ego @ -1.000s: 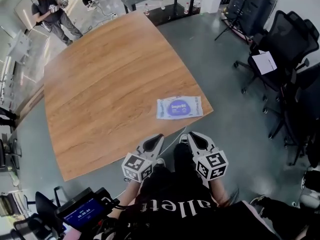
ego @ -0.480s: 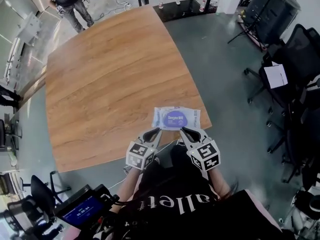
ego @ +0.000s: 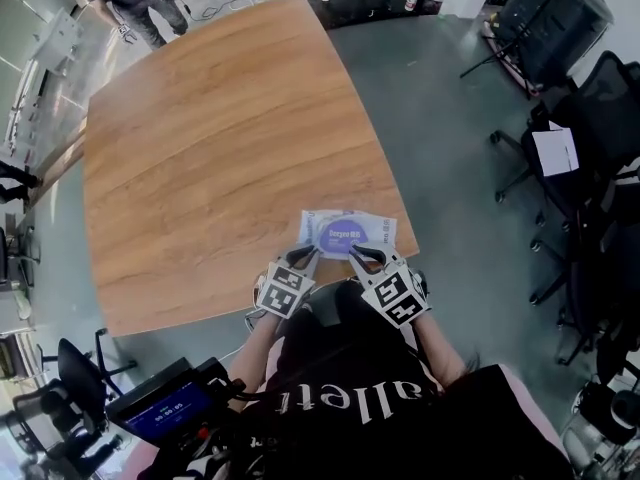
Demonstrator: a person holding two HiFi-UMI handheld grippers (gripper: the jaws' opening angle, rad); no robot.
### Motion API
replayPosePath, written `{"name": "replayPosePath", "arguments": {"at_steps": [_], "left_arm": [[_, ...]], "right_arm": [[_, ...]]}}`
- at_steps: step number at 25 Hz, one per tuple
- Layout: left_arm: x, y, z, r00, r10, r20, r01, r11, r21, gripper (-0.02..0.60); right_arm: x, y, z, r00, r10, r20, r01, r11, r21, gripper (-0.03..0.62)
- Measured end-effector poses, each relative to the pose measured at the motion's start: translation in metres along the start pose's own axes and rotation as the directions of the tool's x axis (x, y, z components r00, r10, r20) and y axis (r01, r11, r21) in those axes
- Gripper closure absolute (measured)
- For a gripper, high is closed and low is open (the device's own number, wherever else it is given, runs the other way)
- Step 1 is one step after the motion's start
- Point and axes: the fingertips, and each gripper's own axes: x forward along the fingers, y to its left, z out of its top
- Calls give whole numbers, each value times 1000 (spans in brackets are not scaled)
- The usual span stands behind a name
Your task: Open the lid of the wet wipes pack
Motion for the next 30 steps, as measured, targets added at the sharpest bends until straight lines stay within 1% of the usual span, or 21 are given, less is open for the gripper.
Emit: {"name": "replayPosePath", "arguments": {"at_steps": [2, 4, 6, 11, 15, 17, 18, 21, 23, 27, 30], "left_arm": [[0, -2, -2, 1000, 2, -8, -2, 1000, 23, 563], [1, -2, -2, 1000, 6, -6, -6, 999, 41, 563], [3, -3, -1, 1000, 3, -4, -3, 999, 41, 563], [6, -6, 2, 1000, -21, -18, 21, 999, 27, 561], [9, -9, 3, 1000, 8, -9, -7, 998, 57, 561], [10, -10, 3, 1000, 22, -3, -21, 997, 72, 561], [10, -11, 3, 1000, 27, -1, -26, 997, 79, 561], [13, -12, 4, 1000, 31, 2, -31, 995, 93, 561], [14, -13, 4, 1000, 29, 1, -29, 995, 99, 561], [16, -14, 5, 1000, 16, -4, -15, 991, 134, 561], [18, -15, 5, 1000, -4, -8, 5, 985, 174, 561]], "right_arm": [[6, 8, -3, 998, 22, -52, -27, 995, -97, 546], [13, 14, -6, 994, 40, -99, -57, 981, -184, 520], [19, 17, -11, 989, 47, -139, -81, 965, -250, 511], [31, 14, -20, 980, 19, -198, -98, 913, -396, 508], [35, 11, -24, 980, -22, -199, -83, 860, -503, 508], [34, 10, -26, 982, -46, -185, -59, 849, -525, 508], [34, 10, -26, 982, -51, -180, -52, 852, -521, 508], [32, 7, -24, 984, -32, -177, -57, 878, -475, 510], [30, 6, -22, 985, -16, -174, -67, 886, -459, 510], [28, 4, -18, 985, -2, -173, -81, 877, -473, 517], [29, 3, -17, 985, 8, -175, -90, 880, -466, 517]]}}
